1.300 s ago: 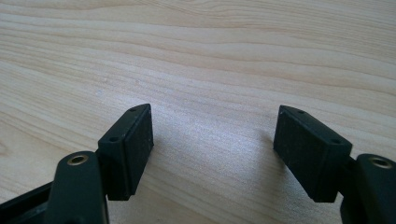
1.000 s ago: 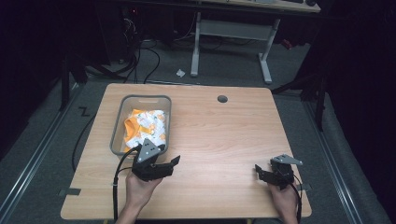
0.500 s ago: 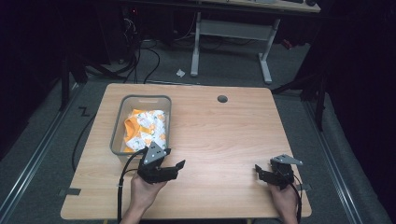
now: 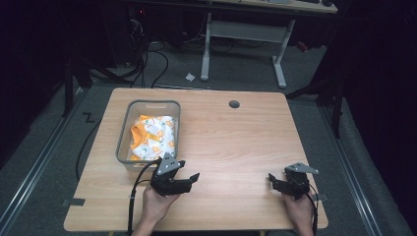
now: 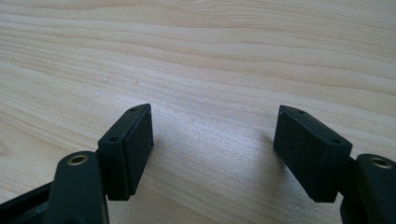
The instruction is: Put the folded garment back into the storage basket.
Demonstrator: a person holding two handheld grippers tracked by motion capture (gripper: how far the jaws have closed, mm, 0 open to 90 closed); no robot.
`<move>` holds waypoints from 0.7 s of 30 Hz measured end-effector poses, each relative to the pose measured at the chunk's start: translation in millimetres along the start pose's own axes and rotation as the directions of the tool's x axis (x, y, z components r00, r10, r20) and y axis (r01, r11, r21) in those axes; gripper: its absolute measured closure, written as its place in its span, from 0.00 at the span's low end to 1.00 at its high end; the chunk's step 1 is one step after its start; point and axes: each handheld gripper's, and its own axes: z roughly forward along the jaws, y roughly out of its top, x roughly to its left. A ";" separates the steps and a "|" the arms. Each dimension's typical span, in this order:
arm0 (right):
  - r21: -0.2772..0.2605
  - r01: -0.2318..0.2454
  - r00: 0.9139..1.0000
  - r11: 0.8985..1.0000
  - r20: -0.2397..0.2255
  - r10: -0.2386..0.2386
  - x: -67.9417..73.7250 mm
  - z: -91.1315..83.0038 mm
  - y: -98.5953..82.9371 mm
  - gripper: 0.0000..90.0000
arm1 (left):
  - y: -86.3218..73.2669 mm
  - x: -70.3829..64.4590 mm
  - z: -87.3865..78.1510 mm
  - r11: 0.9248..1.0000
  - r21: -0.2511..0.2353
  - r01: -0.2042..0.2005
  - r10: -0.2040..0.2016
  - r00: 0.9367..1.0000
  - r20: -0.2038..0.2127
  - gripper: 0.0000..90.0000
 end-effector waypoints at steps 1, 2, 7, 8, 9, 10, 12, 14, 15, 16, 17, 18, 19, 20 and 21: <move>0.000 0.000 1.000 1.000 -0.001 0.000 0.0 0.0 0.0 0.32 | -0.7 -0.2 1.1 1.000 0.004 -0.001 0.001 1.000 0.001 0.36; 0.000 0.000 1.000 1.000 0.000 0.000 0.0 0.0 0.0 0.32 | -1.3 -0.7 2.1 1.000 0.005 0.001 -0.001 1.000 0.001 0.36; 0.000 0.000 1.000 1.000 -0.001 0.000 0.0 0.0 0.0 0.32 | -4.5 -1.1 6.1 1.000 0.020 0.000 0.000 1.000 0.004 0.36; 0.000 0.000 1.000 1.000 -0.001 0.000 0.0 0.0 0.0 0.32 | -5.0 -1.0 6.6 1.000 0.023 -0.002 0.002 1.000 0.005 0.36; 0.000 0.000 1.000 1.000 0.000 0.000 0.0 0.0 0.0 0.32 | -5.7 -1.1 7.3 1.000 0.025 0.000 0.000 1.000 0.004 0.36; 0.000 0.000 1.000 1.000 0.000 0.000 0.0 0.0 0.0 0.32 | -6.5 -1.0 7.8 1.000 0.028 0.001 -0.001 1.000 0.005 0.36; 0.000 0.000 1.000 1.000 0.000 0.000 0.0 0.0 0.0 0.32 | -8.3 -0.6 9.0 1.000 0.031 0.005 -0.005 1.000 0.005 0.36; 0.000 0.000 1.000 1.000 0.000 0.000 0.0 0.0 0.0 0.32 | -10.0 0.1 9.7 0.999 0.037 0.007 -0.007 1.000 0.004 0.36; 0.000 0.000 1.000 1.000 0.000 0.000 0.0 0.0 0.0 0.32 | -10.9 0.4 10.2 0.999 0.038 0.009 -0.009 1.000 0.003 0.36; 0.000 0.000 1.000 1.000 0.000 0.000 0.0 0.0 0.0 0.32 | -11.7 0.8 10.4 0.999 0.042 0.009 -0.010 1.000 0.004 0.36; 0.000 0.000 1.000 1.000 0.000 0.000 0.0 0.0 0.0 0.32 | -12.5 1.1 10.6 0.999 0.045 0.010 -0.010 1.000 0.004 0.36; 0.000 0.000 1.000 1.000 -0.001 0.000 0.0 0.0 0.0 0.32 | -13.2 1.2 11.1 0.999 0.045 0.013 -0.013 1.000 0.004 0.36; 0.000 0.000 1.000 1.000 -0.001 0.000 0.0 0.0 0.0 0.32 | -14.2 1.5 11.6 0.999 0.049 0.012 -0.013 1.000 0.001 0.36; 0.000 0.000 1.000 1.000 0.000 0.000 0.0 0.0 0.0 0.32 | -15.0 1.7 12.0 0.999 0.051 0.013 -0.014 1.000 0.000 0.36; 0.000 0.000 1.000 1.000 0.000 0.000 0.0 0.0 0.0 0.32 | -15.7 1.9 12.6 0.999 0.053 0.014 -0.014 1.000 0.000 0.36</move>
